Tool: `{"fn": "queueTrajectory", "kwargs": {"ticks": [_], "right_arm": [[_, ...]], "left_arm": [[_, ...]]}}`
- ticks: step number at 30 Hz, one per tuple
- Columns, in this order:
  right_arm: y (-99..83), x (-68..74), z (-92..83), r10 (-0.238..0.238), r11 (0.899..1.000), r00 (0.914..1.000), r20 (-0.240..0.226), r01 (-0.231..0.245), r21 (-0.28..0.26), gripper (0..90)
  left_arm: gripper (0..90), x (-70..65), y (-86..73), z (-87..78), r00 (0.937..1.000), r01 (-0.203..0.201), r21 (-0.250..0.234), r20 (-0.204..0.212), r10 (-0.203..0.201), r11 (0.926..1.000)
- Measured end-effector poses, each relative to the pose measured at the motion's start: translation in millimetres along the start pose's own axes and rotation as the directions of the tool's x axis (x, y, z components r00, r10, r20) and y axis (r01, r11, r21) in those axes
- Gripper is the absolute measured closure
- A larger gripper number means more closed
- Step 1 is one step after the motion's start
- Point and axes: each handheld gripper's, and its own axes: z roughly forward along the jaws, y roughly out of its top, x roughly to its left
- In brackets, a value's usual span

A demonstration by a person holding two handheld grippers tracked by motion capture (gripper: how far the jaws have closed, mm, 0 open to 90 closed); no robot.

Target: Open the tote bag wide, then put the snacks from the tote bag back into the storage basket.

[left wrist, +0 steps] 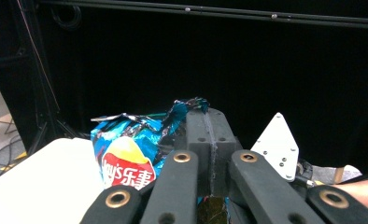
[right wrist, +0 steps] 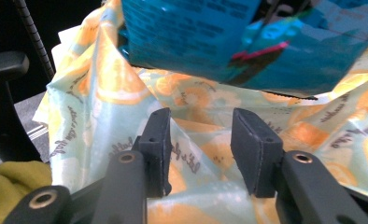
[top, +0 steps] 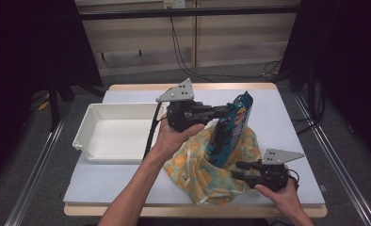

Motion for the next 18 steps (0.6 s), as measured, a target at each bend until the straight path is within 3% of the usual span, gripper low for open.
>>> {"fn": "queueTrajectory", "kwargs": {"ticks": [11, 18], "right_arm": [[-1.1, -6.0, -12.5, 0.016, 0.998, 0.9998, 0.014, -0.015, -0.059, 50.1], [-2.0, -7.8, -16.8, 0.024, 0.997, 0.9991, 0.036, -0.021, -0.068, 47.9]], "left_arm": [[90.0, 1.3, 31.3, -2.8, 0.9997, -0.023, -0.019, 0.010, 0.023, 0.9996], [90.0, 3.5, 49.5, -7.1, 0.9993, -0.030, -0.038, 0.021, 0.031, 0.9988]]}}
